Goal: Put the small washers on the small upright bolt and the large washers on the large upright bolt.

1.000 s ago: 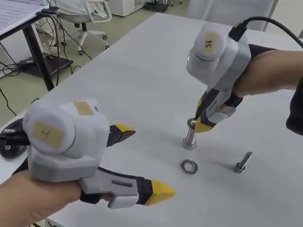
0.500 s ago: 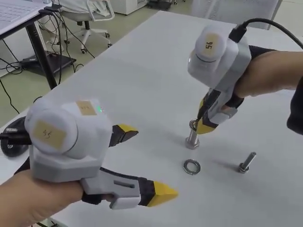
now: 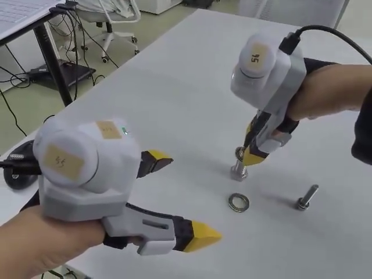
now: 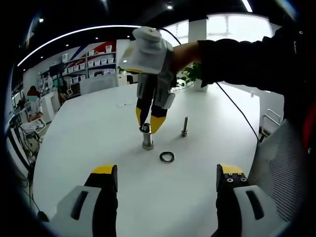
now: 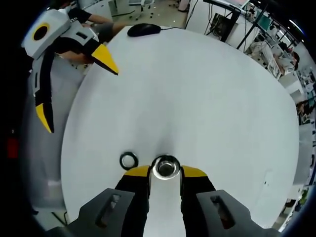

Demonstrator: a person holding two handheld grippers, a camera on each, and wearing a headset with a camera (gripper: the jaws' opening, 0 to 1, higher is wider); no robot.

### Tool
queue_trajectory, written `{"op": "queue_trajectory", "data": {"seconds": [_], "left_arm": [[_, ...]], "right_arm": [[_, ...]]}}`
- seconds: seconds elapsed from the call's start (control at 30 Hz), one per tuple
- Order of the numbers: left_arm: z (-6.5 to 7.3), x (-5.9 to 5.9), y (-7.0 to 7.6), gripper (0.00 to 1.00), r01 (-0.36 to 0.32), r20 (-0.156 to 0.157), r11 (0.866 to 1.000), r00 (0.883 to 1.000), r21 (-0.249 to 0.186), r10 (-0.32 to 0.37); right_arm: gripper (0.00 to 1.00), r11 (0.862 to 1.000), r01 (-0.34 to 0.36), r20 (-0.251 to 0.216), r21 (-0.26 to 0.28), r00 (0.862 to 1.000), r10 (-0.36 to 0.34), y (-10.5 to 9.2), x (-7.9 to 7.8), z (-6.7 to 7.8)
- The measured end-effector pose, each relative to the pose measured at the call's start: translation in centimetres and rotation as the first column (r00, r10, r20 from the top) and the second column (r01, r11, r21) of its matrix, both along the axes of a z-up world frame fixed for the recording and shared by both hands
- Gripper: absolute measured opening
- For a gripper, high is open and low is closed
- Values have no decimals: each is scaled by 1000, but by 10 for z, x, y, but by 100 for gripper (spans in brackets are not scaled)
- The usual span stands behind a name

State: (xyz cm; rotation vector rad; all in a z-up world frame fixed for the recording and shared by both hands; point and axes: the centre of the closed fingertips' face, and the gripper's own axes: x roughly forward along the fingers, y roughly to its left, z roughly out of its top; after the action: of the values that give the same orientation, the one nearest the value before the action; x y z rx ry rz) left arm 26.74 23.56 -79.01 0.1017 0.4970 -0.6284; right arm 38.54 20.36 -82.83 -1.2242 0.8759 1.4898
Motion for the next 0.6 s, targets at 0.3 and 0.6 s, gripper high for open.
{"op": "queue_trajectory", "data": {"seconds": [0.3, 0.6], "left_arm": [[-1, 0, 0, 82, -3, -3, 1000, 1000, -1, 3], [-2, 1, 1, 82, -2, -7, 1000, 1000, 3, 2]], "right_arm": [[24, 1000, -8, -16, -26, 1000, 8, -1, 0, -11], [24, 999, -8, -36, -43, 999, 7, -3, -1, -18]]}}
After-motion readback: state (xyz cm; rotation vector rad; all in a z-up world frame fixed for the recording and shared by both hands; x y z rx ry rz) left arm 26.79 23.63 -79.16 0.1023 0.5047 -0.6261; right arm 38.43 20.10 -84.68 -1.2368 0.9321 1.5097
